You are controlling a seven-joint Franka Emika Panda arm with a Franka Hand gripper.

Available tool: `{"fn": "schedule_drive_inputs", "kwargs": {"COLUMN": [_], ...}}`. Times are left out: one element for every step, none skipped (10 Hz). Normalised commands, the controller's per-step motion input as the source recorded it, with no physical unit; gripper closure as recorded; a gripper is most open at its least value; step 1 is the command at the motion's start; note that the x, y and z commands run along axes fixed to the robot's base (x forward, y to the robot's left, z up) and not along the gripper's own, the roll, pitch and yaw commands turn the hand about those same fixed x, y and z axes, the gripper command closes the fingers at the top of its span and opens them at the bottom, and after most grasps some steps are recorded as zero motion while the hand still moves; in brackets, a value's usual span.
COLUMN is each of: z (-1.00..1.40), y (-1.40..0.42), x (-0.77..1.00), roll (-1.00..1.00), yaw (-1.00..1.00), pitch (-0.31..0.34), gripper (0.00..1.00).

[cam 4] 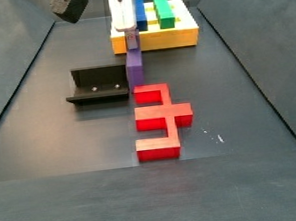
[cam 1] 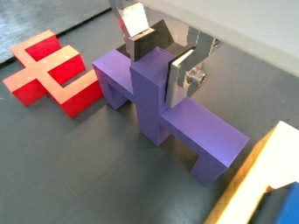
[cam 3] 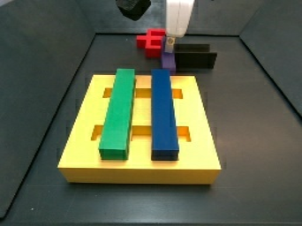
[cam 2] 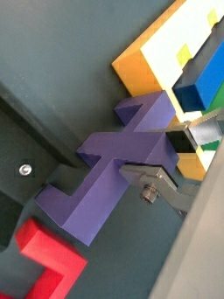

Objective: Pick up the purple object. Move up. Move to above the board. Insert the purple object.
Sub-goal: Pick up the purple object.

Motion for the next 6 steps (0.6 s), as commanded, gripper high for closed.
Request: {"fn": "schedule_drive_inputs", "kwargs": {"z": [0.0, 0.0, 0.0, 0.0, 0.0, 0.0], "y": [0.0, 0.0, 0.0, 0.0, 0.0, 0.0], "x": [0.0, 0.0, 0.0, 0.0, 0.0, 0.0], "roll": [0.0, 0.0, 0.0, 0.0, 0.0, 0.0], "yaw": [0.0, 0.0, 0.0, 0.0, 0.0, 0.0], "pitch": [0.0, 0.0, 0.0, 0.0, 0.0, 0.0], "gripper": [1.0, 1.0, 1.0, 1.0, 1.0, 1.0]}}
